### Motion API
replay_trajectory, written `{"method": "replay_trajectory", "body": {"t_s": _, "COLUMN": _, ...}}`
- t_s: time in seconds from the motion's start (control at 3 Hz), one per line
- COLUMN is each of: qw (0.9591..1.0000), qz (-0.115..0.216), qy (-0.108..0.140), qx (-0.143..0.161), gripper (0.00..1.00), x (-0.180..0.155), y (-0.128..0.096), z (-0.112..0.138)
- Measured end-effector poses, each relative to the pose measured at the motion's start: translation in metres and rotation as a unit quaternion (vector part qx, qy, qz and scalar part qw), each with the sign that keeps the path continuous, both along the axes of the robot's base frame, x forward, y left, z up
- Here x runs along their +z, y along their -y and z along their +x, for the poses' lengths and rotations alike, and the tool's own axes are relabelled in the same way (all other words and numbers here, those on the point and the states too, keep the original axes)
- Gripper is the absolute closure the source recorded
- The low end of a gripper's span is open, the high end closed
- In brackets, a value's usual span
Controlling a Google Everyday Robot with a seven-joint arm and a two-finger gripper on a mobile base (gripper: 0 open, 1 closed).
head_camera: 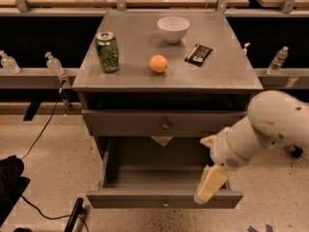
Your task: Close middle drawer
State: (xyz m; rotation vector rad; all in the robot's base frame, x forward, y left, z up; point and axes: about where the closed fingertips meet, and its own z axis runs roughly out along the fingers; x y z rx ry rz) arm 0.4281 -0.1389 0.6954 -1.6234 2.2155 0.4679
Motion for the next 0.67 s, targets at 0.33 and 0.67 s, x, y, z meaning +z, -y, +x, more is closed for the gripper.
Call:
{"method": "replay_trajectory", "body": {"t_s": 0.33, "qw": 0.9991, "qz": 0.036, "qy": 0.02, "qx": 0.012, "gripper": 0.0, "x": -0.059, "y": -0.001, "z": -0.013}}
{"method": "replay_trajectory", "body": {"t_s": 0.67, "qw": 0.9977, "qz": 0.042, "qy": 0.053, "qx": 0.005, "gripper": 0.13, "x": -0.098, "y": -0.003, "z": -0.027}}
